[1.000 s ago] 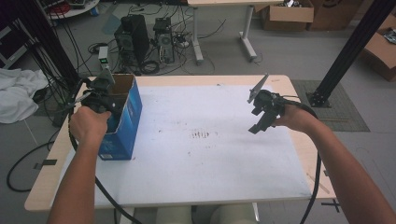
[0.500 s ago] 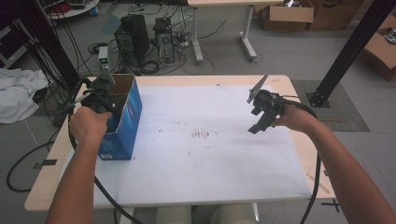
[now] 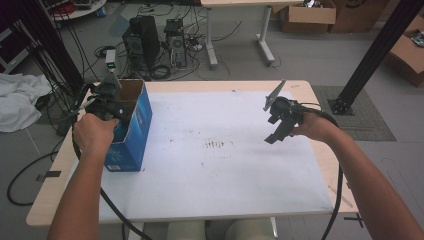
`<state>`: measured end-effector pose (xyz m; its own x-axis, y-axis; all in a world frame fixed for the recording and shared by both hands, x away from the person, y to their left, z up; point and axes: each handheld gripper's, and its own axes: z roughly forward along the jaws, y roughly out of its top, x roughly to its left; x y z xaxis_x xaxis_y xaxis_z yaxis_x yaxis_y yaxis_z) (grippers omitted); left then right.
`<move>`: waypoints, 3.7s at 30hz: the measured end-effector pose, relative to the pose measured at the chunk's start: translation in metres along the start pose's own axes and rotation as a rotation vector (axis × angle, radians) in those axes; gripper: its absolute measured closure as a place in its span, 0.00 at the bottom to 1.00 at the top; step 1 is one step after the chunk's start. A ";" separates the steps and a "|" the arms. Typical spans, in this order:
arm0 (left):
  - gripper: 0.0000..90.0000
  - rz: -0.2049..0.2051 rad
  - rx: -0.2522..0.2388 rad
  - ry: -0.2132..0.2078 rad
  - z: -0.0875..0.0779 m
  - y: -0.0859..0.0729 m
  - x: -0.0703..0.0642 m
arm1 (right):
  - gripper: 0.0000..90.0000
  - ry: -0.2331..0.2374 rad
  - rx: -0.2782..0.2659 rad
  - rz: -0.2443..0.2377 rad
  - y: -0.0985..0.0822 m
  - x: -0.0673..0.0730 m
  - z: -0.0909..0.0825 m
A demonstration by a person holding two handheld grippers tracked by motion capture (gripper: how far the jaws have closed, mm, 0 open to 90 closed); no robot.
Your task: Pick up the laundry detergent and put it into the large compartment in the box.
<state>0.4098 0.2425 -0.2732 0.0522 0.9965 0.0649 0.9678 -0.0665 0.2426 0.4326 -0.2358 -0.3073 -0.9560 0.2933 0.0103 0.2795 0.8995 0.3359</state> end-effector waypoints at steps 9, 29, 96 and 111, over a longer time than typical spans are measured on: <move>0.37 0.005 -0.036 -0.011 -0.014 0.001 0.000 | 0.19 -0.002 -0.004 0.001 -0.002 0.000 -0.002; 0.32 0.029 -0.095 -0.021 -0.046 0.000 -0.005 | 0.19 -0.009 -0.015 -0.001 -0.003 0.004 -0.007; 0.22 0.901 -0.207 -0.226 -0.099 0.003 -0.180 | 0.19 -0.014 -0.007 0.011 0.000 0.016 -0.013; 0.23 1.148 -0.176 -0.273 -0.081 0.000 -0.228 | 0.19 -0.008 0.001 0.020 -0.002 0.010 -0.011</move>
<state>0.3784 0.0115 -0.2090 0.9366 0.3261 0.1282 0.2749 -0.9108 0.3081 0.4213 -0.2378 -0.2976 -0.9493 0.3141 0.0094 0.2990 0.8937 0.3345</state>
